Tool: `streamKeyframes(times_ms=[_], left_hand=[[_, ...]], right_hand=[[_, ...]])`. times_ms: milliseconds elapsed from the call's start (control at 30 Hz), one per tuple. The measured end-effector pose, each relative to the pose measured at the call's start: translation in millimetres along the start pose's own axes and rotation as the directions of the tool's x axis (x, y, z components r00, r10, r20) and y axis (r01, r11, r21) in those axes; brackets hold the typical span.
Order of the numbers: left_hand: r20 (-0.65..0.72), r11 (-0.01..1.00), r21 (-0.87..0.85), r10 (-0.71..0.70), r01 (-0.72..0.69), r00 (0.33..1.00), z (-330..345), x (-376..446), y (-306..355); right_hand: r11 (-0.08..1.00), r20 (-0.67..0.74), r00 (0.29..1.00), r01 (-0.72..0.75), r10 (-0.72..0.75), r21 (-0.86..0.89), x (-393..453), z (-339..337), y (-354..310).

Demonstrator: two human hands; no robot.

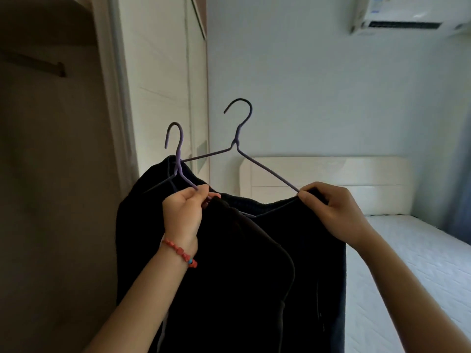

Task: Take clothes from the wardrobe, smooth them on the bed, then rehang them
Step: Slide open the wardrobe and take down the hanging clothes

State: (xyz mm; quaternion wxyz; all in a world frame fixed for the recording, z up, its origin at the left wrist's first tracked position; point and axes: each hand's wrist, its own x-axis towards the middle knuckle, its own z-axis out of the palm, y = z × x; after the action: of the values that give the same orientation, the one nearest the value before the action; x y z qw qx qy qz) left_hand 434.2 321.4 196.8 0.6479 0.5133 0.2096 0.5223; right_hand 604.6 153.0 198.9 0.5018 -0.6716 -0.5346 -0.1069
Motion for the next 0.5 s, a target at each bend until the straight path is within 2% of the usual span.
streamKeyframes(times_ms=[167,300,500], left_hand=[[0.053,1.000,0.005,-0.012,0.012,0.999,53.5,-40.9,-25.3],[0.150,0.998,0.038,-0.052,0.047,0.987,100.3,-78.6,-48.0],[0.340,0.984,0.053,-0.177,0.169,0.924,167.2,-135.0,-77.2]], right_hand=[[0.987,-0.084,0.991,-0.115,0.106,-0.114,-55.9,-79.7,13.8],[0.948,-0.166,0.975,-0.188,0.149,-0.257,-109.2,-146.4,19.0],[0.850,-0.299,0.930,-0.327,0.213,-0.413,-187.4,-220.6,21.9]])
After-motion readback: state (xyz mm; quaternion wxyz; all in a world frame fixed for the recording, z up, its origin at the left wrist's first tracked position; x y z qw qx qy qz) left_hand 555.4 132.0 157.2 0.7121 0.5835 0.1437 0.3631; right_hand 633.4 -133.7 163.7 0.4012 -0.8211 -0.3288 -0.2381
